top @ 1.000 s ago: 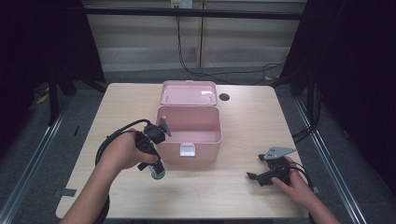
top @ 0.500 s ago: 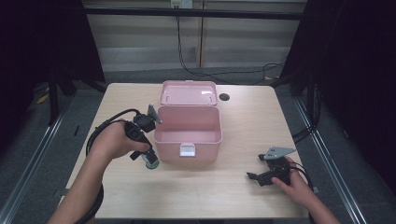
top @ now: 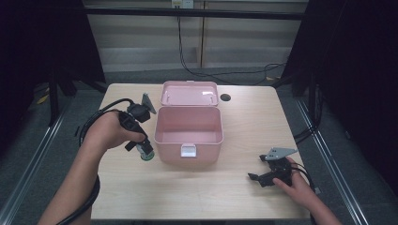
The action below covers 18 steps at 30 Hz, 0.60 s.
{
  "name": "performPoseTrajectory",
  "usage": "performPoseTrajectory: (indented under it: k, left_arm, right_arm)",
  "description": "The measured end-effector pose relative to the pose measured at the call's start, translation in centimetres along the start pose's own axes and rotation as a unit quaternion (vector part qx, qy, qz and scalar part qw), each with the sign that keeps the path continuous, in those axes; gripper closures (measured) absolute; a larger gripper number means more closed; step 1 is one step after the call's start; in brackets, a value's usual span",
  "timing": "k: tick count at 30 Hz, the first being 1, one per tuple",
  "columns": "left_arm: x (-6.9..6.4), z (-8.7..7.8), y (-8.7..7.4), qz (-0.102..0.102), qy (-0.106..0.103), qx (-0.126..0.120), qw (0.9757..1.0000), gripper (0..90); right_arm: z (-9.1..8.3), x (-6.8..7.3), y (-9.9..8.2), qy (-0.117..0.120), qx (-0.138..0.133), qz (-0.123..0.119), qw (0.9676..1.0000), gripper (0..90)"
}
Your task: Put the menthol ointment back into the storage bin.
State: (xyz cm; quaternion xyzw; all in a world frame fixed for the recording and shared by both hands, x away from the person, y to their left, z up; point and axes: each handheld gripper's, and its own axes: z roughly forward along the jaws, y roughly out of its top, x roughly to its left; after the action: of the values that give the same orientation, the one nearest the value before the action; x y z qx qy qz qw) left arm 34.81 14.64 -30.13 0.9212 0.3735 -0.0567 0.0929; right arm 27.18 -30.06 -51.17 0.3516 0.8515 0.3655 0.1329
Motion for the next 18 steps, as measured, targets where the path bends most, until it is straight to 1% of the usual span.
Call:
performPoseTrajectory:
  k: [3, 5, 6, 8, 9, 10, 13, 14, 15, 16, 18]
  left_arm:
    - [0.1, -0.5, 0.2, -0.004, 0.007, 0.002, 1.0, 50.4]
    - [0.2, -0.7, 0.4, -0.004, 0.006, 0.002, 1.0, 50.4]
    - [0.2, -0.9, 0.5, -0.008, 0.007, 0.003, 0.9999, 50.4]
    - [0.2, -1.2, 0.7, -0.008, 0.009, 0.001, 0.9999, 50.4]
    - [0.2, -1.4, 0.9, -0.007, 0.013, 0.001, 0.9999, 50.4]
    - [0.2, -1.5, 1.0, -0.007, 0.01, 0.0, 0.9999, 50.5]
    - [0.2, -1.9, 1.4, -0.006, 0.014, -0.004, 0.9999, 50.4]
    - [0.2, -2.1, 1.5, -0.007, 0.011, -0.004, 0.9999, 50.4]
    - [0.2, -2.2, 1.6, -0.007, 0.015, -0.007, 0.9998, 50.4]
    - [0.2, -2.3, 1.7, -0.007, 0.012, -0.009, 0.9999, 50.5]
    - [0.2, -2.6, 1.9, -0.008, 0.015, -0.011, 0.9998, 50.4]
  right_arm:
    - [0.0, 0.0, 0.0, 0.0, 0.0, 0.0, 1.0, 8.5]
    - [0.0, 0.0, 0.0, 0.0, 0.0, 0.0, 1.0, 8.5]
    - [0.0, 0.0, 0.0, 0.0, 0.0, 0.0, 1.0, 8.5]
    - [0.0, 0.0, 0.0, 0.0, 0.0, 0.0, 1.0, 8.5]
    - [0.0, 0.0, 0.0, 0.0, 0.0, 0.0, 1.0, 8.5]
    - [0.0, 0.0, 0.0, 0.0, 0.0, 0.0, 1.0, 8.5]
    - [0.0, 0.0, 0.0, 0.0, 0.0, 0.0, 1.0, 8.5]
    - [0.0, 0.0, 0.0, 0.0, 0.0, 0.0, 1.0, 8.5]
    - [0.0, 0.0, 0.0, 0.0, 0.0, 0.0, 1.0, 8.5]
    - [0.0, 0.0, 0.0, 0.0, 0.0, 0.001, 1.0, 8.5]
    - [0.0, 0.0, 0.0, 0.0, 0.0, 0.0, 1.0, 8.5]
